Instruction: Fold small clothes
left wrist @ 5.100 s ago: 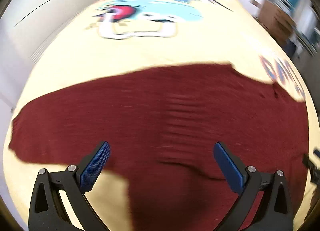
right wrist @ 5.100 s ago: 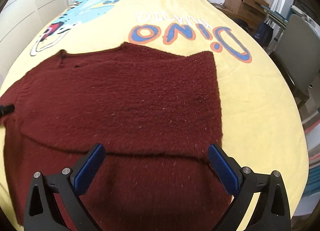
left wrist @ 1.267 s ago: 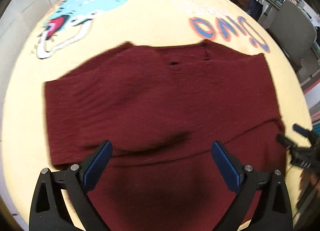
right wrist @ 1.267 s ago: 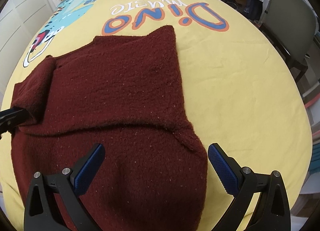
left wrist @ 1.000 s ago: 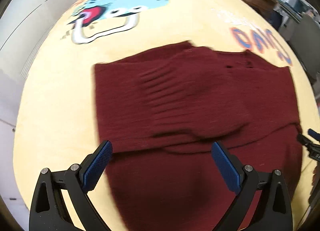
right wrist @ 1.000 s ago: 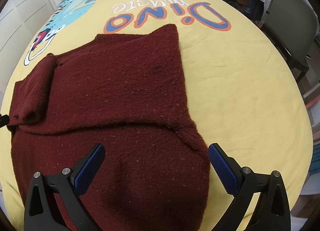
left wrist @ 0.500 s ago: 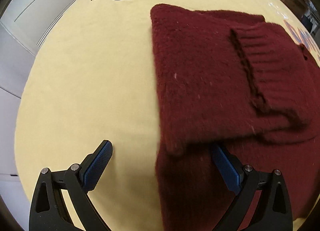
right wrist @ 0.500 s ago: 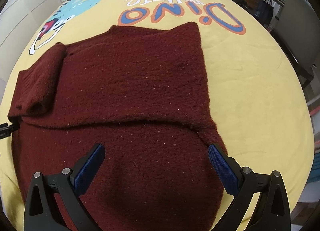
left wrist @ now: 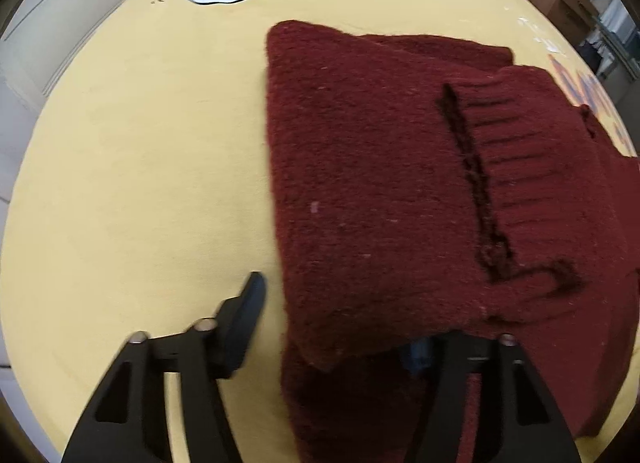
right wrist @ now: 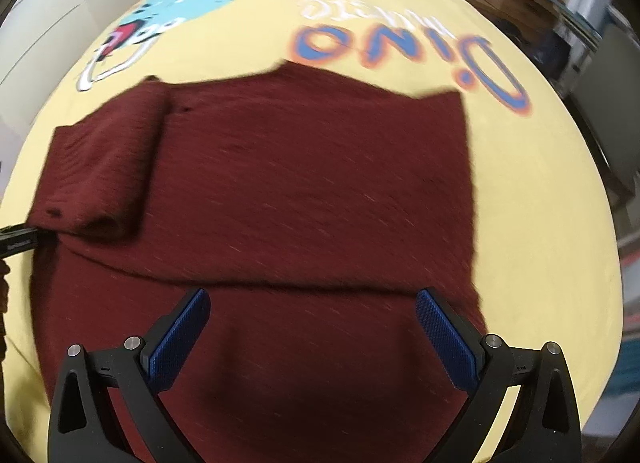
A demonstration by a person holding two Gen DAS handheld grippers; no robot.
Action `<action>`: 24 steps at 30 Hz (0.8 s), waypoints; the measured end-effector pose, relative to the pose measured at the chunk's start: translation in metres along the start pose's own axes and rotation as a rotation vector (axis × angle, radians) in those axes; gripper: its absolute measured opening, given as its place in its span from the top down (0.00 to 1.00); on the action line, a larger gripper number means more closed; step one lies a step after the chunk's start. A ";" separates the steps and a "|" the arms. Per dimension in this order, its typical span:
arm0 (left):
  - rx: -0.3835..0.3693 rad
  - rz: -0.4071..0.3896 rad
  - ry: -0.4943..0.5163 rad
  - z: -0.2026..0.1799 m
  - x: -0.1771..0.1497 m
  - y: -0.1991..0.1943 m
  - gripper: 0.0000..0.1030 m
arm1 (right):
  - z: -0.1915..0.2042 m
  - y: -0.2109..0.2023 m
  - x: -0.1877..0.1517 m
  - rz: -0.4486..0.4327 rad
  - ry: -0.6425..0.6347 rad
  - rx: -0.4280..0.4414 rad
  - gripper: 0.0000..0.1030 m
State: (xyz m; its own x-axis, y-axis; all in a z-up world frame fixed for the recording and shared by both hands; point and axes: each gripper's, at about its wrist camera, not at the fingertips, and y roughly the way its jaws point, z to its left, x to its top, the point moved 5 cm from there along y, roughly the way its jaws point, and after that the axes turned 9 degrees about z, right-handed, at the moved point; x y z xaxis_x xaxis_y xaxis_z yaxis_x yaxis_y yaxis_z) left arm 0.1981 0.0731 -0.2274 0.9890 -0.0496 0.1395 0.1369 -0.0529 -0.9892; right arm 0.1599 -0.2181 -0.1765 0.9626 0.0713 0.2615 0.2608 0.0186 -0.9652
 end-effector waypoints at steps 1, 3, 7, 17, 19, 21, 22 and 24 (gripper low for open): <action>-0.015 0.000 0.010 -0.003 0.000 -0.001 0.69 | 0.009 -0.002 0.004 -0.007 -0.024 0.002 0.01; -0.032 0.006 0.026 -0.017 0.001 -0.001 0.78 | 0.029 -0.007 0.012 -0.022 -0.078 0.007 0.01; -0.040 0.010 0.039 -0.019 0.007 -0.001 0.82 | 0.074 -0.012 0.029 -0.046 -0.186 0.011 0.01; -0.014 0.027 0.054 -0.016 0.006 -0.004 0.83 | 0.172 0.008 0.060 -0.017 -0.388 0.074 0.01; -0.016 0.027 0.053 -0.017 0.011 -0.002 0.82 | 0.188 0.019 0.062 0.002 -0.421 0.067 0.02; -0.017 0.028 0.053 -0.020 0.012 -0.002 0.82 | 0.199 0.028 0.064 0.018 -0.438 0.066 0.05; -0.016 0.029 0.055 -0.009 0.009 0.000 0.82 | 0.202 0.033 0.066 0.028 -0.441 0.063 0.08; -0.009 0.031 0.062 -0.012 0.009 0.003 0.82 | 0.207 0.043 0.069 0.053 -0.439 0.050 0.14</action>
State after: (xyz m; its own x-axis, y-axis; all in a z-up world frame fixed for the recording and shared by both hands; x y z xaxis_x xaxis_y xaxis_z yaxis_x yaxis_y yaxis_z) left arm 0.2071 0.0604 -0.2288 0.9873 -0.1131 0.1118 0.1056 -0.0595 -0.9926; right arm 0.2225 -0.0057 -0.2002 0.8492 0.4900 0.1969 0.1975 0.0511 -0.9790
